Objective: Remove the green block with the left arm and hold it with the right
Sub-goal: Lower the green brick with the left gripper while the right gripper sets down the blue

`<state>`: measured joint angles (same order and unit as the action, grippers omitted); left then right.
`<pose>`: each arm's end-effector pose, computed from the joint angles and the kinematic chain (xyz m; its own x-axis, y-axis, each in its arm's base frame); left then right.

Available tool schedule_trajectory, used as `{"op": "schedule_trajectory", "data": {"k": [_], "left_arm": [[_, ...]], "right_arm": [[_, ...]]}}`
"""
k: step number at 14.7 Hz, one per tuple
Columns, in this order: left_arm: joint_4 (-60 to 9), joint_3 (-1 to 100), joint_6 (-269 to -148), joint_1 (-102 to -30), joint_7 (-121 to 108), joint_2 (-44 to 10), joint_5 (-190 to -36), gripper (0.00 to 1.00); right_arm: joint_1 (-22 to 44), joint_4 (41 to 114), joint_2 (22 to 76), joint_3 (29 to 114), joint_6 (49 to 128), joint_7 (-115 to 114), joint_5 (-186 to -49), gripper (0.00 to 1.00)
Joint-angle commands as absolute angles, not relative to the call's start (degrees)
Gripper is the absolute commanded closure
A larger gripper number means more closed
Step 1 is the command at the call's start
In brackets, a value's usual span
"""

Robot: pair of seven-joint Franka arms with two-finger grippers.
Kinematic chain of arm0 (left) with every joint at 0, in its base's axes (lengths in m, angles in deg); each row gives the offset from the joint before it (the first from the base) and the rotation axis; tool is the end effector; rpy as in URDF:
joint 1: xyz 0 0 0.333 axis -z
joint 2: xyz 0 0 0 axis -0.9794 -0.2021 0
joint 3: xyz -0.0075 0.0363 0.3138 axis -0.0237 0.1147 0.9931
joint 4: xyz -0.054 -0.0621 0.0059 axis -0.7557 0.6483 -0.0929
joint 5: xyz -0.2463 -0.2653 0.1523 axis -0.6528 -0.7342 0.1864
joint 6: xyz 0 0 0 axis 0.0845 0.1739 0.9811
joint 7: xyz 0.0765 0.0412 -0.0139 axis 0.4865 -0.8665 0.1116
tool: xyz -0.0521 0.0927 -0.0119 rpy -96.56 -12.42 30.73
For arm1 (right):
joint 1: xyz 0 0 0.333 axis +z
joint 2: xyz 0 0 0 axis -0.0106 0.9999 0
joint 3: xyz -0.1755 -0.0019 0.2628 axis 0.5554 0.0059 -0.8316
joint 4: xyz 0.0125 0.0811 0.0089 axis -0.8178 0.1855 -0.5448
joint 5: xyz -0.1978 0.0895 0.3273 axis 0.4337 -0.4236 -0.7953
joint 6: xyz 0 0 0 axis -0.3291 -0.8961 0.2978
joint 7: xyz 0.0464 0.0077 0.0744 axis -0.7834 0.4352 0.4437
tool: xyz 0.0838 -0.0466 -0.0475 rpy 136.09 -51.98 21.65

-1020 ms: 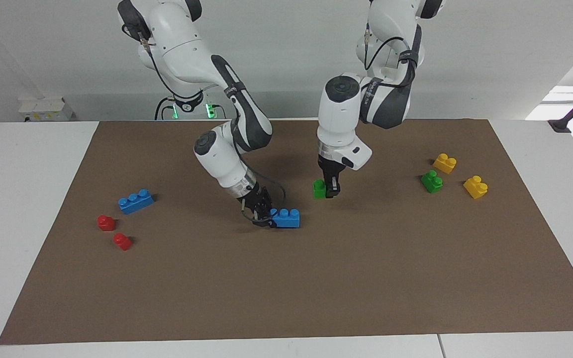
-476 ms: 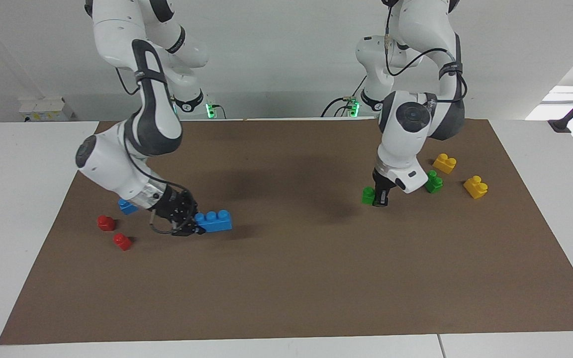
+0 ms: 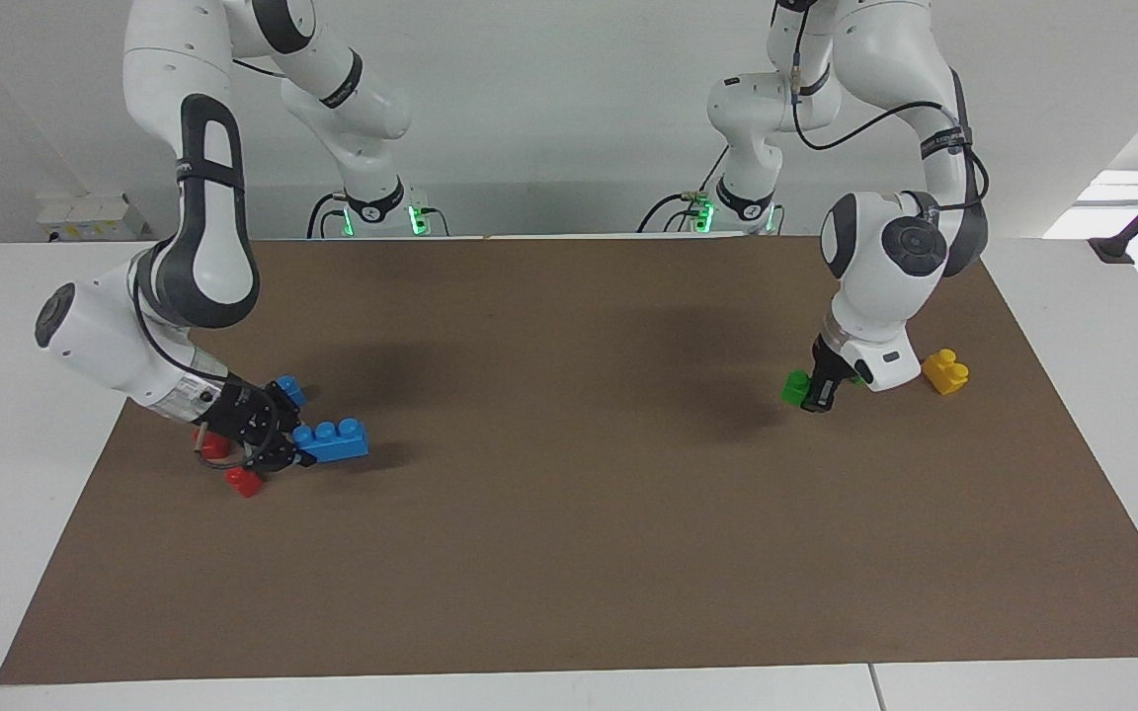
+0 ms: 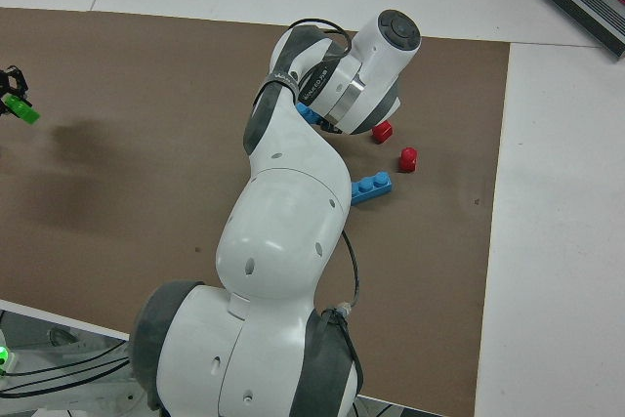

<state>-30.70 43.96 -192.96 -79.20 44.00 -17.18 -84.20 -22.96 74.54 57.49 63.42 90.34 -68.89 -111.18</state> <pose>0.5818 -0.0733 0.3711 0.5560 0.8311 0.0087 0.8309 -0.5555 -0.0337 0.6438 -0.0724 0.3418 0.1671 -0.8774 -0.4497 -0.9853 -0.1329 -0.1069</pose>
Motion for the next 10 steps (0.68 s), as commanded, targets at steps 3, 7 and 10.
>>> {"op": "schedule_trajectory", "data": {"k": [3, 7, 10], "left_arm": [[-35.77, 43.42, -196.9, -85.45, 29.28, -14.55, -85.11, 1.0], [-35.86, 43.6, -199.35, -88.62, 18.38, -15.6, -88.27, 1.0], [-35.86, 43.6, -202.86, -89.86, 15.9, -17.79, -88.28, 1.0]], "right_arm": [[-26.79, 74.32, 60.18, 62.37, 90.72, -64.97, -107.61, 1.0], [-26.97, 74.75, 61.42, 62.37, 92.21, -63.46, -107.6, 1.0], [-27.06, 76.24, 61.77, 62.37, 94.41, -63.37, -107.69, 1.0]]}}
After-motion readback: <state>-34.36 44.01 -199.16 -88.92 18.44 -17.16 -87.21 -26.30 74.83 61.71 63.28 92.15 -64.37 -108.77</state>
